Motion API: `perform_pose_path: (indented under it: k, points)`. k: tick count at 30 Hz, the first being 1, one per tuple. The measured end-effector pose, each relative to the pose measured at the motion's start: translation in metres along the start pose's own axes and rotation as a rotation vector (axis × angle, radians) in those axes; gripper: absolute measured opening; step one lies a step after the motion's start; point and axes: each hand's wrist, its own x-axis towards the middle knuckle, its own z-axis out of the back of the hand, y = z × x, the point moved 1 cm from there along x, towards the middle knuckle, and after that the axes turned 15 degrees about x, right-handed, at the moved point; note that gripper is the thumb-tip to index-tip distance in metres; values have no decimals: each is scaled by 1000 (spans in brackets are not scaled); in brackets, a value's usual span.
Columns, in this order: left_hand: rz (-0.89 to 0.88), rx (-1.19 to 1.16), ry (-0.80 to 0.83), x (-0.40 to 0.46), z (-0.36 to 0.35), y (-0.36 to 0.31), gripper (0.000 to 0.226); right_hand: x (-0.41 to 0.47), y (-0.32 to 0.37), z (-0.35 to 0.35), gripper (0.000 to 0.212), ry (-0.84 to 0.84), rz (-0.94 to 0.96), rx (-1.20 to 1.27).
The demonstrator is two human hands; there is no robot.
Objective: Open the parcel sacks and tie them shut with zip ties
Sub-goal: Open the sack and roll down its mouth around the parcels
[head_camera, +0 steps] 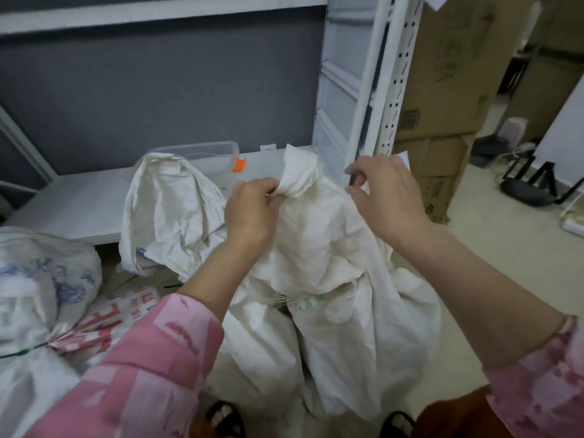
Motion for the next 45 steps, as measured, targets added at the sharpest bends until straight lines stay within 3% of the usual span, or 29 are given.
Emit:
perform_pose_path:
  k: [2, 5, 8, 10, 13, 14, 15, 17, 20, 24, 29, 31, 33, 34, 36, 38, 40, 43, 45]
  points:
    - [-202, 182, -48, 6, 15, -8, 12, 12, 27, 6, 34, -32, 262, -66]
    - [-413, 235, -37, 10, 37, -18, 16, 30, 59, 6, 40, 126, 528, -264]
    - [-496, 249, 8, 9, 55, -16, 17, 42, 69, 11, 33, 359, 549, -425]
    - [-463, 248, 34, 7, 64, -12, 21, 48, 70, 17, 19, 413, 564, -483]
    - [-304, 303, 11, 3, 75, -10, 13, 52, 72, 24, 3, 261, 709, -466]
    - [-264, 297, 62, 2, 80, -11, 4, 54, 70, 27, 5, 178, 747, -443]
    - [-246, 258, 149, 3, 85, -14, 11, 54, 69, 30, 8, 100, 779, -434]
    - [-167, 3, 324, 5, 99, -20, 16, 50, 64, 35, 12, 3, 812, -440]
    - [-144, -232, 343, 11, 121, -33, 28, 40, 56, 41, 12, -49, 844, -385]
    - [-196, -24, 334, 8, 101, -51, 21, 31, 48, 48, 10, -49, 727, -308]
    - [-264, 319, -128, -7, 72, -59, 13, 20, 38, 44, 11, -31, 500, -339]
    - [-338, 311, -165, -13, 63, -58, 16, 19, 37, 43, 7, 146, 305, -340]
    - [-438, 248, -185, -17, 55, -54, 21, 22, 36, 51, 14, 343, 37, -146]
    - [-488, 224, -208, -19, 51, -51, 23, 25, 36, 55, 16, 379, -54, -44]
    - [-574, 218, -257, -23, 45, -48, 23, 32, 37, 62, 19, 262, -98, 63]
    - [-631, 227, -262, -31, 41, -51, 18, 35, 43, 61, 25, 164, -76, -17]
    - [-678, 233, -243, -39, 35, -54, 16, 34, 50, 53, 36, 207, -69, -165]
    - [-695, 197, -168, -48, 31, -56, 14, 39, 46, 40, 28, 276, -105, -224]
    - [-581, 155, -56, -52, 32, -56, 21, 43, 40, 42, 22, 246, -176, -123]
